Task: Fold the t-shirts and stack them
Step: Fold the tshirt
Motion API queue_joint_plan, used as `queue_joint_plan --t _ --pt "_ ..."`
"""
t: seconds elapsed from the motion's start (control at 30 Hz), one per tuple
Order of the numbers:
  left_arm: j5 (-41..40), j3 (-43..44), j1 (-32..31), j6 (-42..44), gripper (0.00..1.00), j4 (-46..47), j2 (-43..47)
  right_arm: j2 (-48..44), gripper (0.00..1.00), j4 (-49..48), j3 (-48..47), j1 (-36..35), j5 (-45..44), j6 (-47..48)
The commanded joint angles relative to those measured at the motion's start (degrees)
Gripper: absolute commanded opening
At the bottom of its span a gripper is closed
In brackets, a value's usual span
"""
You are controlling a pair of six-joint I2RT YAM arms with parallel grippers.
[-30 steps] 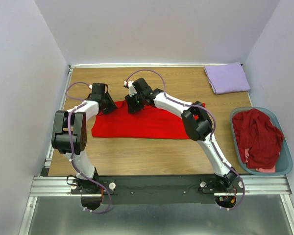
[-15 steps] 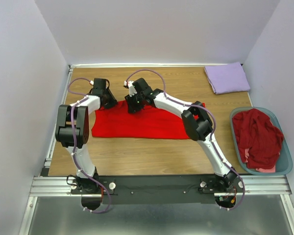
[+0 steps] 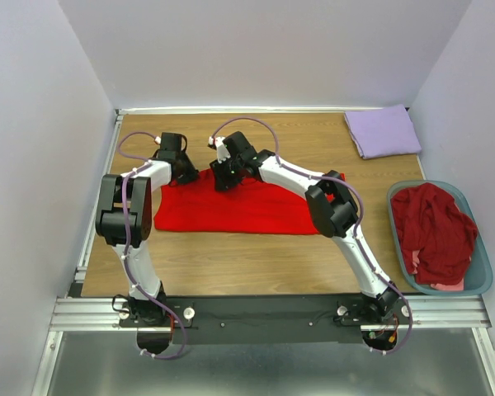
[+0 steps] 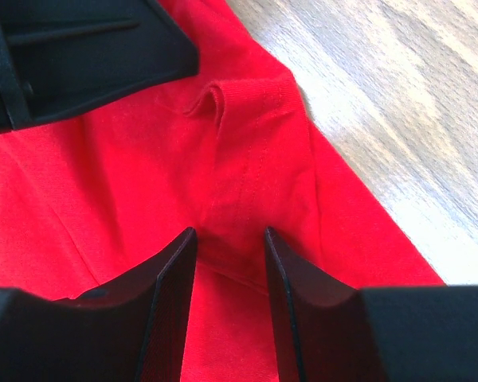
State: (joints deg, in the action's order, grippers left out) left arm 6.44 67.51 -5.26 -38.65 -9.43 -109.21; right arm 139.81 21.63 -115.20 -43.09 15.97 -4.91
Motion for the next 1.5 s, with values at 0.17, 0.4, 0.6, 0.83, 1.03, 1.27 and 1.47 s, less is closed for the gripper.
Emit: queue_joint_plan --t 0.17,0.4,0.6,0.83,1.03,1.27,1.47 --pt "-1.0 0.9 -0.5 1.1 0.07 -1.3 2.2 -1.2 0.47 2.2 -0.2 -1.8 0.6 0.5" --pt "-1.3 1.7 -0.4 1.5 0.00 -1.8 3.8 0.4 0.46 2.2 -1.0 -2.3 -2.3 0.5" --pt "-2.9 3.2 -0.3 2.4 0.00 -3.7 6.0 0.5 0.42 2.2 -0.5 -2.7 -5.5 0.7" --pt "-4.9 4.7 0.6 3.6 0.00 -5.2 7.8 -0.2 0.26 2.2 -0.8 -2.7 -11.8 1.3" --pt "-4.9 5.3 0.9 4.2 0.00 -5.6 7.4 -1.6 0.13 2.0 -1.6 -2.7 -11.8 1.7" --pt "-4.5 5.4 0.8 5.3 0.00 -5.3 4.6 -4.9 0.40 2.2 -0.6 -3.0 -7.0 1.6" --pt "-4.1 5.6 0.9 6.0 0.00 -5.0 3.3 -5.6 0.40 2.1 -0.5 -4.5 -7.5 2.2"
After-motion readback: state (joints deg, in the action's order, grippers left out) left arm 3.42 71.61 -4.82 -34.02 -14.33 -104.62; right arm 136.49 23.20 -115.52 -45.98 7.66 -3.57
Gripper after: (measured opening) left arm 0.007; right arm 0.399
